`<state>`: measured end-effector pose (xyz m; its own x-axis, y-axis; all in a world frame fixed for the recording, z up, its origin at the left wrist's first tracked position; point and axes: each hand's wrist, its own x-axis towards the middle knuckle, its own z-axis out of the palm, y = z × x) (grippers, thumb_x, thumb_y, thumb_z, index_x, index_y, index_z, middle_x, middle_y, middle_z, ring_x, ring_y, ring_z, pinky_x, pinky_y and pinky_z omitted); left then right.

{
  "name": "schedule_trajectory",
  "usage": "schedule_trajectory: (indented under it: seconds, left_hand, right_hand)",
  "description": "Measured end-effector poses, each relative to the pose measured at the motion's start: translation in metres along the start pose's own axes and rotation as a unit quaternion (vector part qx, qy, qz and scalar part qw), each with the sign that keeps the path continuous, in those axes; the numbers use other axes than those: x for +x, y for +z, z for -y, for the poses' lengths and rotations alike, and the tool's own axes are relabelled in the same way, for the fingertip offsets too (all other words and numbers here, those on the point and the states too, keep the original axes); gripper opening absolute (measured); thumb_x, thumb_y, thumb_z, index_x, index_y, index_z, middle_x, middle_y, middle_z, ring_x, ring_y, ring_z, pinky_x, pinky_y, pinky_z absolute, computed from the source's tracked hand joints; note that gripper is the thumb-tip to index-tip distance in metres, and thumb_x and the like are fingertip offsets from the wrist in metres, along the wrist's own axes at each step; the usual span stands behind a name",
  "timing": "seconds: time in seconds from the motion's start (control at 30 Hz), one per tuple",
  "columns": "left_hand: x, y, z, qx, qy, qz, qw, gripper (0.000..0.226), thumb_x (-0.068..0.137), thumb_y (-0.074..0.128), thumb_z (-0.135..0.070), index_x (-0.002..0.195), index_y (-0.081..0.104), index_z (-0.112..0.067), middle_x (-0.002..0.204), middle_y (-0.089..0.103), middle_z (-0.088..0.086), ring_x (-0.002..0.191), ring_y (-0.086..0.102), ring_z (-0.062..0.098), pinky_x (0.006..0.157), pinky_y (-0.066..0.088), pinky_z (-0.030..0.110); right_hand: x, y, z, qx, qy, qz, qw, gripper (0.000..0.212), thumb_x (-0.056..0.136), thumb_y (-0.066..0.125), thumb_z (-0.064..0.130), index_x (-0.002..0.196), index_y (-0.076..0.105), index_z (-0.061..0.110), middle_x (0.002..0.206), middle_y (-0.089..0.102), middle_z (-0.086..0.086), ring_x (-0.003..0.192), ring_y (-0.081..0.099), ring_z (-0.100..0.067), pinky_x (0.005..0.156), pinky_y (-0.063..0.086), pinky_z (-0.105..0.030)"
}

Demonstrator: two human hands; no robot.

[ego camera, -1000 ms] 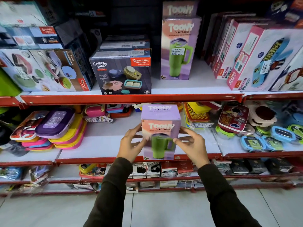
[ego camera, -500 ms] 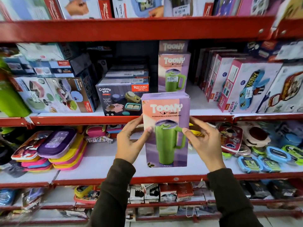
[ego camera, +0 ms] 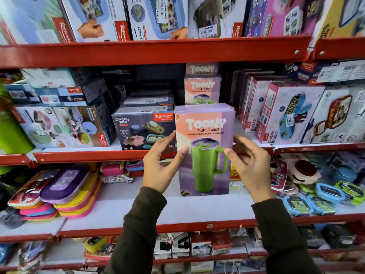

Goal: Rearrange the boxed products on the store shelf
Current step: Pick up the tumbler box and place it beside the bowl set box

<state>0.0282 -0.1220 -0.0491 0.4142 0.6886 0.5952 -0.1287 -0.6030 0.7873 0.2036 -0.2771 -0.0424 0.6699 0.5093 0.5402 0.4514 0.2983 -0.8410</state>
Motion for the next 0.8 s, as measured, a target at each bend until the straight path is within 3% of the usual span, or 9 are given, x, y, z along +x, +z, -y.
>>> schedule_trajectory:
  seconds: [0.1, 0.17, 0.27, 0.37, 0.43, 0.53, 0.67, 0.8]
  left_hand:
    - [0.027, 0.013, -0.015, 0.006, 0.038, 0.016, 0.999, 0.062, 0.089, 0.069, -0.051, 0.142, 0.058, -0.021, 0.138, 0.065, -0.004, 0.126, 0.063, 0.008, 0.105, 0.054, 0.032]
    - [0.046, 0.024, -0.021, 0.004, 0.054, 0.027, 0.998, 0.060, 0.093, 0.068, -0.040, 0.147, 0.053, -0.019, 0.142, 0.062, 0.000, 0.128, 0.062, 0.008, 0.107, 0.053, 0.030]
    - [0.069, 0.041, -0.022, 0.008, 0.062, 0.043, 0.997, 0.059, 0.097, 0.064, -0.029, 0.152, 0.044, -0.018, 0.148, 0.057, 0.001, 0.134, 0.057, 0.012, 0.113, 0.049, 0.036]
    - [0.083, 0.057, -0.015, 0.012, 0.042, 0.054, 0.998, 0.060, 0.099, 0.060, -0.019, 0.155, 0.038, -0.017, 0.152, 0.051, 0.003, 0.140, 0.052, 0.015, 0.117, 0.044, 0.040]
    - [0.089, 0.066, -0.008, 0.018, 0.019, 0.057, 0.998, 0.061, 0.100, 0.058, -0.013, 0.156, 0.035, -0.016, 0.156, 0.046, 0.005, 0.143, 0.047, 0.016, 0.120, 0.041, 0.039]
    - [0.094, 0.077, 0.000, 0.040, -0.012, 0.064, 0.997, 0.061, 0.101, 0.055, -0.008, 0.157, 0.032, -0.014, 0.159, 0.041, 0.007, 0.145, 0.041, 0.014, 0.121, 0.035, 0.027]
    - [0.100, 0.084, 0.006, 0.061, -0.032, 0.051, 0.996, 0.061, 0.102, 0.052, -0.009, 0.158, 0.030, -0.011, 0.161, 0.040, 0.009, 0.149, 0.038, 0.019, 0.125, 0.030, 0.034]
    - [0.106, 0.088, 0.007, 0.063, -0.052, 0.052, 0.995, 0.060, 0.103, 0.049, -0.011, 0.159, 0.028, -0.016, 0.157, 0.046, 0.007, 0.137, 0.042, 0.008, 0.117, 0.030, 0.024]
  right_hand:
    - [0.026, -0.004, 0.013, -0.009, -0.021, -0.019, 1.000, 0.044, 0.082, 0.075, 0.021, 0.118, 0.066, 0.046, 0.116, 0.074, 0.020, 0.102, 0.072, 0.004, 0.080, 0.057, -0.013]
    - [0.044, -0.008, 0.015, -0.022, -0.028, -0.019, 0.999, 0.044, 0.082, 0.074, 0.027, 0.120, 0.064, 0.049, 0.115, 0.073, 0.027, 0.107, 0.069, 0.007, 0.082, 0.055, -0.010]
    - [0.071, -0.011, 0.003, -0.046, -0.037, -0.008, 0.998, 0.050, 0.090, 0.073, 0.016, 0.135, 0.062, 0.034, 0.109, 0.071, 0.039, 0.107, 0.067, 0.014, 0.083, 0.052, -0.004]
    - [0.091, -0.010, -0.013, -0.080, -0.033, 0.002, 0.996, 0.051, 0.095, 0.069, 0.007, 0.143, 0.059, 0.020, 0.112, 0.068, 0.035, 0.108, 0.065, 0.019, 0.087, 0.052, -0.004]
    - [0.100, -0.007, -0.023, -0.096, -0.021, 0.012, 0.995, 0.050, 0.097, 0.067, 0.006, 0.145, 0.056, 0.016, 0.121, 0.071, 0.023, 0.113, 0.067, 0.011, 0.098, 0.055, -0.015]
    - [0.106, -0.002, -0.035, -0.118, 0.001, 0.029, 0.993, 0.051, 0.099, 0.064, 0.008, 0.148, 0.054, 0.014, 0.135, 0.070, 0.000, 0.125, 0.067, -0.012, 0.111, 0.052, -0.038]
    - [0.115, 0.005, -0.043, -0.132, 0.016, 0.023, 0.991, 0.051, 0.100, 0.063, 0.010, 0.150, 0.052, 0.011, 0.143, 0.065, -0.006, 0.131, 0.063, -0.021, 0.114, 0.049, -0.046]
    - [0.124, 0.013, -0.044, -0.149, 0.032, 0.016, 0.988, 0.050, 0.101, 0.062, 0.009, 0.149, 0.052, 0.005, 0.144, 0.064, -0.015, 0.131, 0.063, -0.029, 0.114, 0.048, -0.049]
